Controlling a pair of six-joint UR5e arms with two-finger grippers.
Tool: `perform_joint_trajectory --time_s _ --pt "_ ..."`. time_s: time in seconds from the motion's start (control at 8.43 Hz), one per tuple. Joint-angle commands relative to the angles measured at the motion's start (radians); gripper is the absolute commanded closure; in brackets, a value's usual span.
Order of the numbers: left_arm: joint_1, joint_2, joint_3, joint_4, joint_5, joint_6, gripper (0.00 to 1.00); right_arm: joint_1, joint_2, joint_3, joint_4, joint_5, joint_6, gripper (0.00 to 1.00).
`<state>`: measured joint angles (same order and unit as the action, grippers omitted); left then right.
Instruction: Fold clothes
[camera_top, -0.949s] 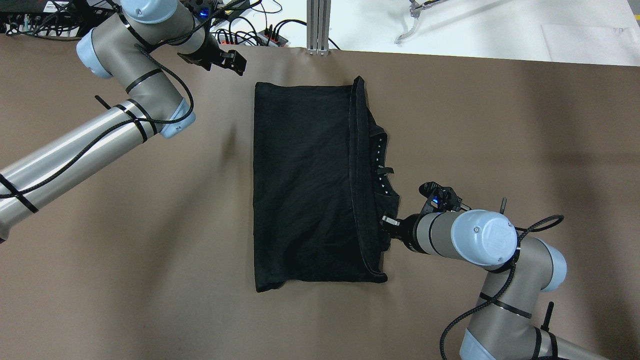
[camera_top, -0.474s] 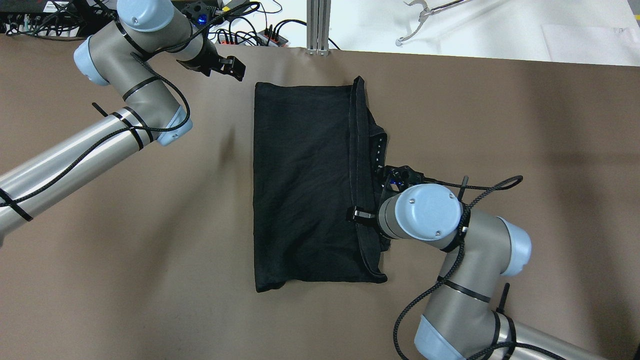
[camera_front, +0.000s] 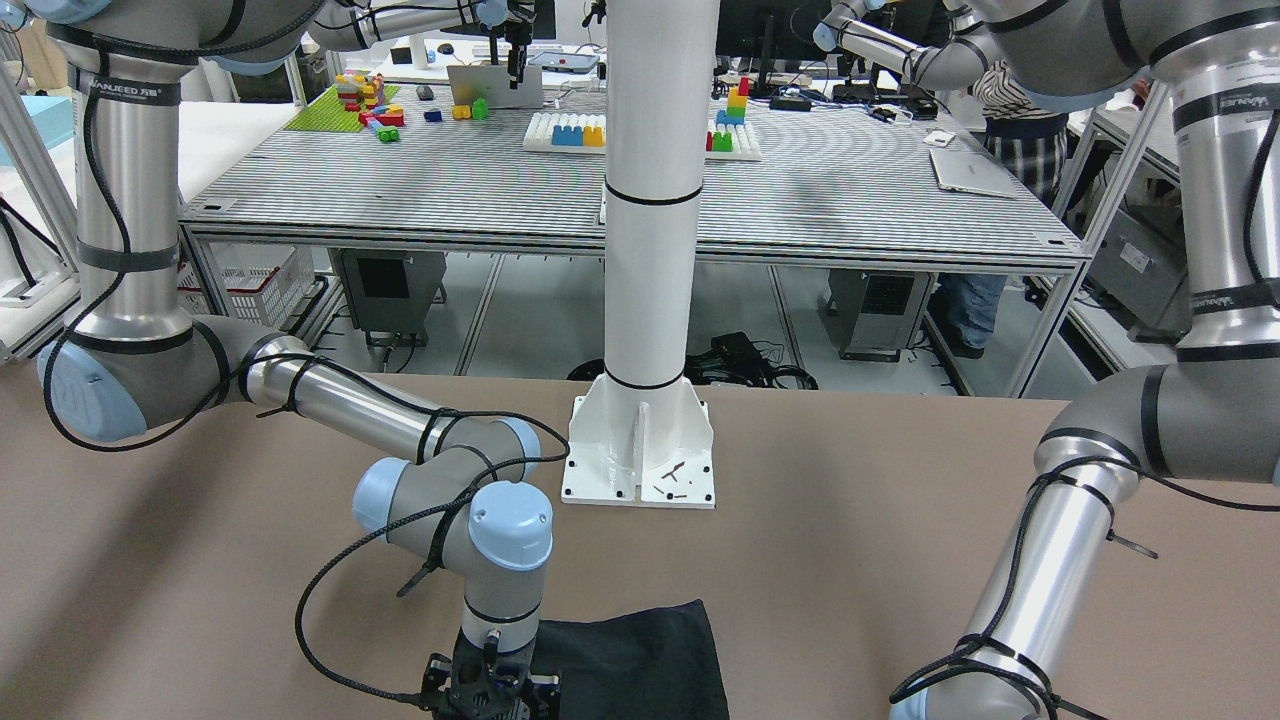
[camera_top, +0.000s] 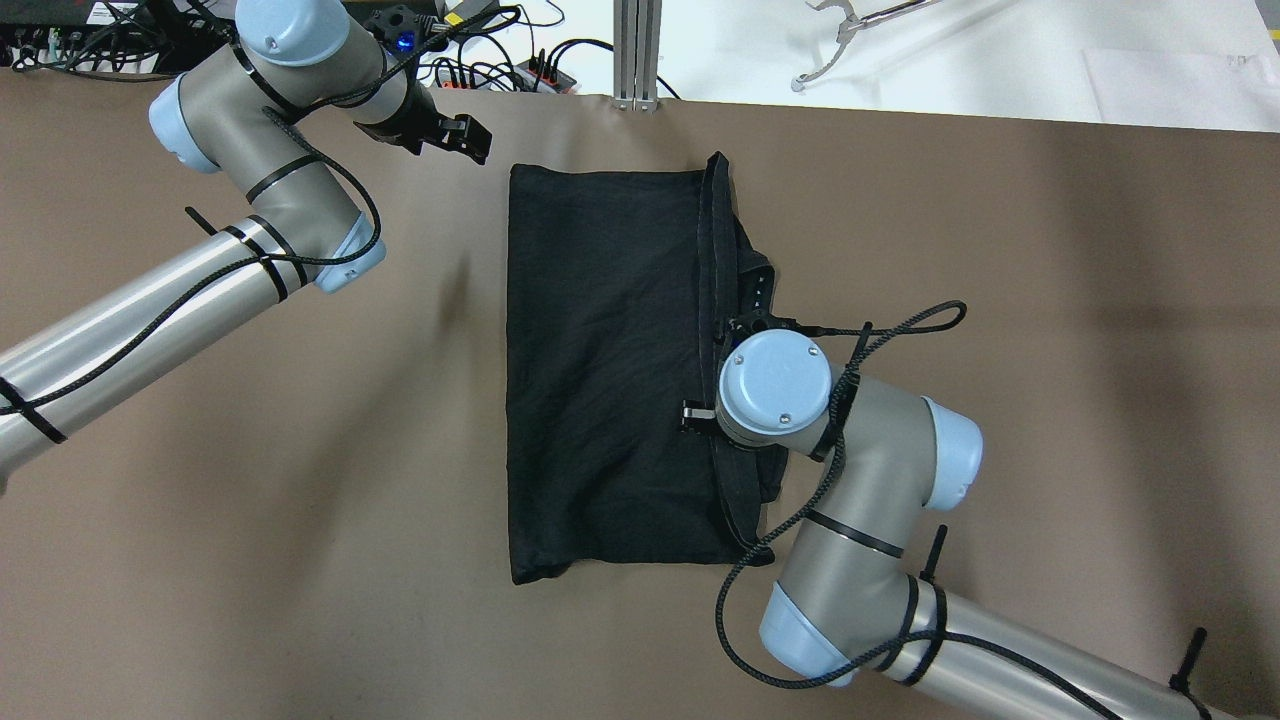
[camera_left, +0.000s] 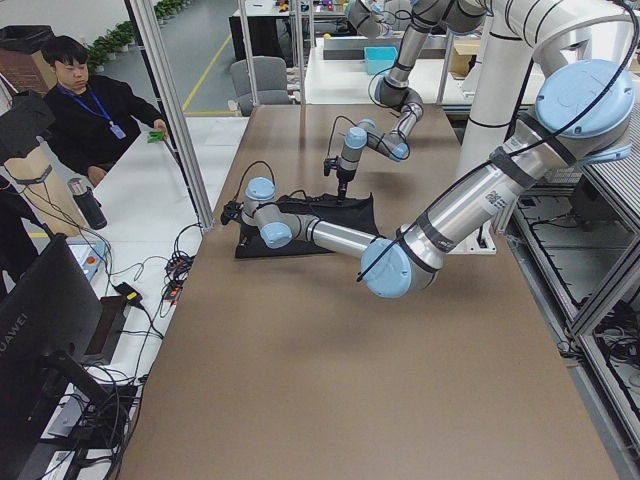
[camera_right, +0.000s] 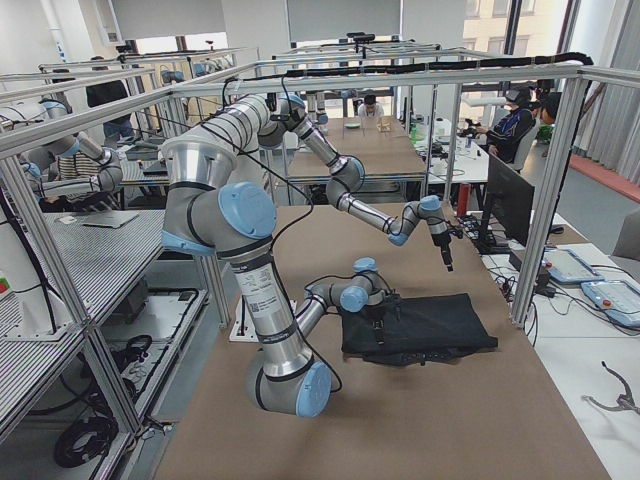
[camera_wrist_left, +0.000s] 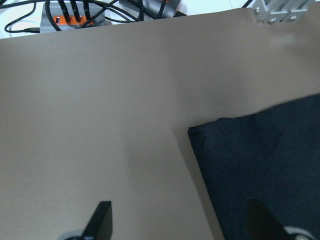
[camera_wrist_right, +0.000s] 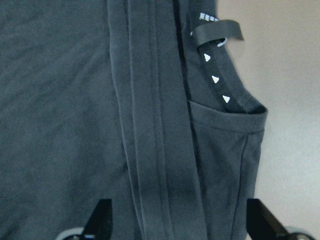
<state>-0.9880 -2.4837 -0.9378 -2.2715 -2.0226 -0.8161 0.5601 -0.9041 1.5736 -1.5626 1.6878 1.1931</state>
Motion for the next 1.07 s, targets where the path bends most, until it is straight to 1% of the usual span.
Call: perform_joint_trajectory --time_s 0.0,0.36,0.47,0.71,0.95 --pt "0.000 0.000 0.001 0.001 -0.001 0.000 0.06 0.033 0.042 -0.084 -0.007 0.003 -0.038 0.06" --pt "0.002 -0.001 0.002 0.003 0.001 0.000 0.06 0.040 0.040 -0.104 -0.008 0.001 -0.064 0.06" --pt "0.002 -0.001 0.002 0.003 0.001 0.002 0.06 0.058 0.033 -0.106 -0.008 0.003 -0.069 0.06" --pt "0.002 -0.003 0.002 0.004 0.001 0.002 0.06 0.124 -0.002 -0.103 -0.007 0.013 -0.183 0.06" --pt "0.009 -0.004 0.002 0.006 0.001 0.000 0.06 0.135 -0.083 -0.080 0.024 0.015 -0.251 0.06"
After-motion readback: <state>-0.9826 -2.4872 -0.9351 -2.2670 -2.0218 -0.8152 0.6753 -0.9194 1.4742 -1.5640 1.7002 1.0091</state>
